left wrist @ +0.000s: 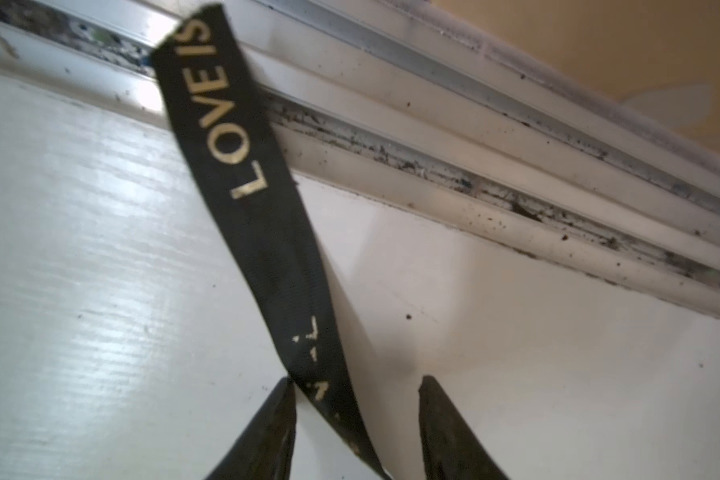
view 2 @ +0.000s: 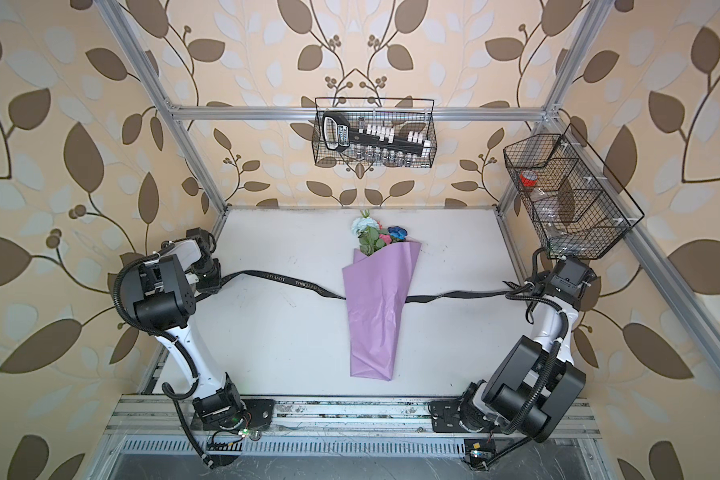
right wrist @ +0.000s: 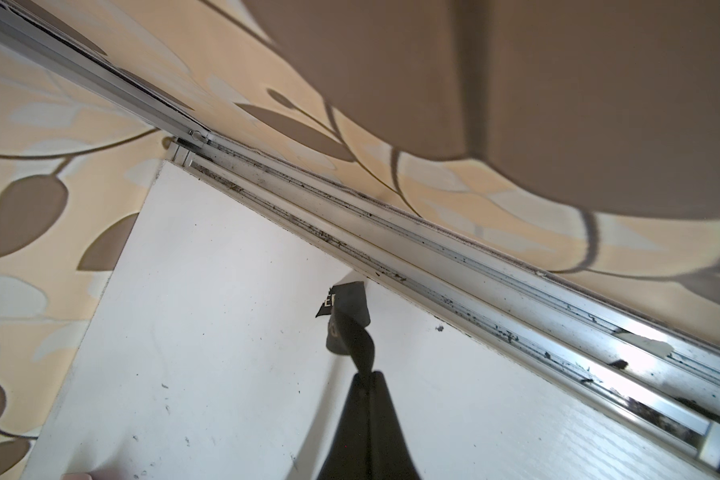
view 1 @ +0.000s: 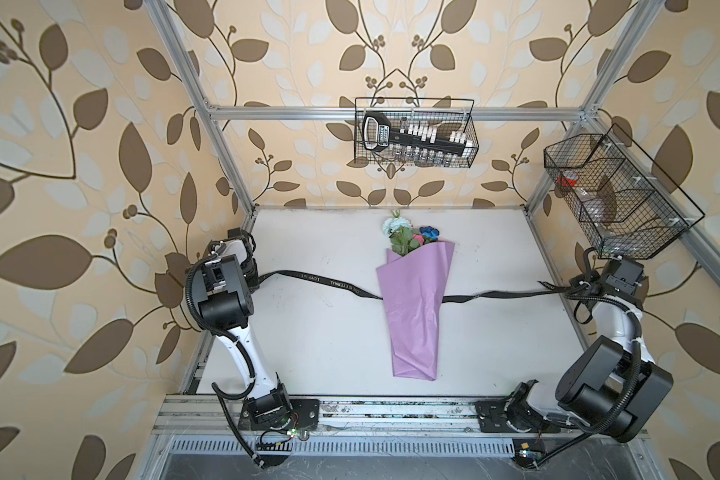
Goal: Tie the bouquet of fake flowers
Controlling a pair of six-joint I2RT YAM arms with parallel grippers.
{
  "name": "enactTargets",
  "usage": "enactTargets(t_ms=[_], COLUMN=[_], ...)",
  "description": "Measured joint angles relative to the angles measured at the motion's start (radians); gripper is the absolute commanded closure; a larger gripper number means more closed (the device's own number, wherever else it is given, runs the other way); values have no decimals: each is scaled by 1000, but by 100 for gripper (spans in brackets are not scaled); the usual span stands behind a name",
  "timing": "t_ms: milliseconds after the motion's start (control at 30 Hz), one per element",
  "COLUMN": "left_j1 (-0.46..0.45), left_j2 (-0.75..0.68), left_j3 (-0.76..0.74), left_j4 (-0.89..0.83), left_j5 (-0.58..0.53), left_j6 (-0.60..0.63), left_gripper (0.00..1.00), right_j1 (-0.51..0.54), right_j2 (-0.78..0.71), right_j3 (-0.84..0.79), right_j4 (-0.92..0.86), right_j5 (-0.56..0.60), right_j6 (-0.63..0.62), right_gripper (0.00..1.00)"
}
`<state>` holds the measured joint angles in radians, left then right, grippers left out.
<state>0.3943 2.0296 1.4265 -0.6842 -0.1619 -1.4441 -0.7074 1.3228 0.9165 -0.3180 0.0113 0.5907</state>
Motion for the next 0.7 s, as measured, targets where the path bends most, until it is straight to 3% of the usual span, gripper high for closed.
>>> enactTargets(t_ms=[233,433,700], left_j1=[0,-24,-179], left_j2=[-31,-72,-301], left_j3=[-56,-90,-135], left_j4=[35,61,164], left_j5=[2,32,87], left_j6=[-4,82,345], left_gripper=[100,100,100], right_j1=[0,0,14], right_j2=[0,0,-10], right_j3=[0,-2,-14], right_j4=[1,5,19], right_j5=[0,-5,-23], right_j6=[0,0,-4], right_gripper=[100,100,100])
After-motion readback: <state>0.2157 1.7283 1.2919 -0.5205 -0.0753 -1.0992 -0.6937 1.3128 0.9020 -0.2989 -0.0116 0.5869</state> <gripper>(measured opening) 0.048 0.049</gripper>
